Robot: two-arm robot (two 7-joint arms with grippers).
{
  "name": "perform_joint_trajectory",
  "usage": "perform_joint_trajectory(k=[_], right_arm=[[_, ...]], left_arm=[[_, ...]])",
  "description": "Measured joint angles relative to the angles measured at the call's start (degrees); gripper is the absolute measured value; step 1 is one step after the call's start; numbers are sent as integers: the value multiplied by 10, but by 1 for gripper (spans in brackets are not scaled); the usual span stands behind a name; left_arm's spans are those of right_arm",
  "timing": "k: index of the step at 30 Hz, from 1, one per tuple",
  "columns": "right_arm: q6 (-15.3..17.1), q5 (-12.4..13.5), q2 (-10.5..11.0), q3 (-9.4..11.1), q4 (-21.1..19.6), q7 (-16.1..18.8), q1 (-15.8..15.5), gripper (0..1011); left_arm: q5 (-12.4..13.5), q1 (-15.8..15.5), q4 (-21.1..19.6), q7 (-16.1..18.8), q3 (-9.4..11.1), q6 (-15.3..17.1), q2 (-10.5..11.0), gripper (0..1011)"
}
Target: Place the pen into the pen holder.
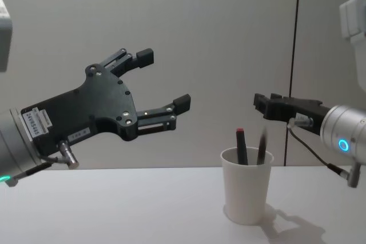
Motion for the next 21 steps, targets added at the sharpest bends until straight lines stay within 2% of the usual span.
perform_joint_trajectory(k=[3,5,6,8,9,11,12,21], right_arm=[[5,3,1,1,-3,3,-2,392],[7,4,2,1,-5,5,-3,427],[9,5,2,1,-7,6,-4,495],[10,6,3,2,-9,7,-5,534],[12,7,4,2,-11,9,-6,594],[13,8,4,3,-13,9,-7,628],[14,9,5,3,-15,10,-8,695],[18,12,7,4,-20,13,-11,942]], left_arm=[[0,0,0,0,0,0,0,1000],[0,0,0,0,0,0,0,1000],[0,0,0,0,0,0,0,1000],[0,0,0,0,0,0,0,1000],[0,0,0,0,0,0,0,1000],[0,0,0,0,0,0,0,1000],[0,0,0,0,0,0,0,1000],[0,0,0,0,0,0,0,1000]])
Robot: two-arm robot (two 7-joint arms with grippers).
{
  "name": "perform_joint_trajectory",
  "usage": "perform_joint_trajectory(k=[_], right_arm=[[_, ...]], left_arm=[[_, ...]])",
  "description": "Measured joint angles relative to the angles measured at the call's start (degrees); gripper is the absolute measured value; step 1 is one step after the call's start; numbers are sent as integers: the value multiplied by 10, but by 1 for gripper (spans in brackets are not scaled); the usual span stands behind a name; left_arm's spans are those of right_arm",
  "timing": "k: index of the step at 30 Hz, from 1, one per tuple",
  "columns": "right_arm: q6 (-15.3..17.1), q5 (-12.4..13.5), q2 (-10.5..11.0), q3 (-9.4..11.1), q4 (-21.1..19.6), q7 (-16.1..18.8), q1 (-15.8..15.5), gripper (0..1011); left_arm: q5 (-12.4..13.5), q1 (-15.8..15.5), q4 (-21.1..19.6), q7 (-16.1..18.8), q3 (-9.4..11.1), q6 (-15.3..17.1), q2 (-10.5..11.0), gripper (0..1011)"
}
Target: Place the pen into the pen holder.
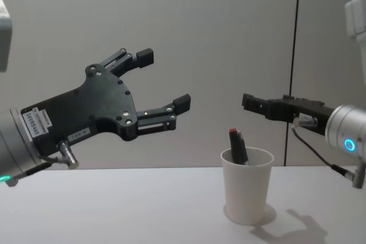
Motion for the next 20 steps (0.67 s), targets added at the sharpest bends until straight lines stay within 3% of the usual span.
perform_joint_trajectory(k=[3,20], right_arm=[[1,1,0,0,-1,1,-1,1001],[3,2,1,1,-5,2,-2,1002]], left_arm=[[0,0,0,0,0,0,0,1002],[0,0,0,0,0,0,0,1000]])
